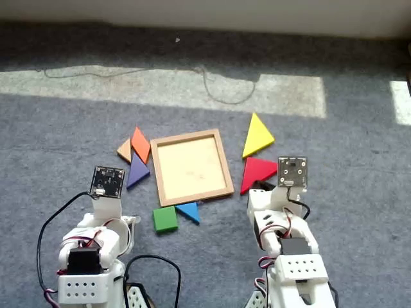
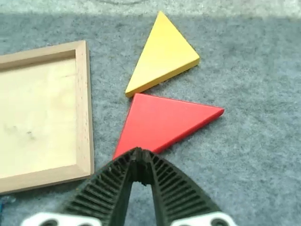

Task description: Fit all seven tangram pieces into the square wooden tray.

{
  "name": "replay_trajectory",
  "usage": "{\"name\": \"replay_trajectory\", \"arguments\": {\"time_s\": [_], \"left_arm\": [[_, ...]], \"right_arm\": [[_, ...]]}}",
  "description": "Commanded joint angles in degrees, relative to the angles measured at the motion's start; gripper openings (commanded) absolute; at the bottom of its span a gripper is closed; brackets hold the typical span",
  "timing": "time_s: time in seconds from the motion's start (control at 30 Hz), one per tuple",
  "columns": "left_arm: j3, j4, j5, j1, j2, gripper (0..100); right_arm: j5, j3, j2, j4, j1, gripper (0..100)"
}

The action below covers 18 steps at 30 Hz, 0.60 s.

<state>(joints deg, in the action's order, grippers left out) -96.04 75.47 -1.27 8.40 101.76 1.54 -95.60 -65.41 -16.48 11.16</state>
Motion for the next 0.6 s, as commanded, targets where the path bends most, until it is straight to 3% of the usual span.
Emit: {"name": "replay_trajectory", "arguments": {"time_s": [0.0,0.1,0.43,0.57], "left_arm": [[1.45,0.09,0.26,-0.40,2.07,13],[3.21,0.09,0.09,-0.40,2.07,0],[5.76,0.09,-0.26,1.36,2.07,1],[6.29,-1.23,-12.75,3.74,2.07,1]], "right_arm": [[0.00,-5.14,-1.19,-1.63,0.57,0.5],[0.00,-5.14,-1.19,-1.63,0.57,0.5],[-0.26,-5.14,-1.19,-1.63,0.22,0.5],[-0.35,-4.62,-1.19,-1.63,-2.33,0.5]]}}
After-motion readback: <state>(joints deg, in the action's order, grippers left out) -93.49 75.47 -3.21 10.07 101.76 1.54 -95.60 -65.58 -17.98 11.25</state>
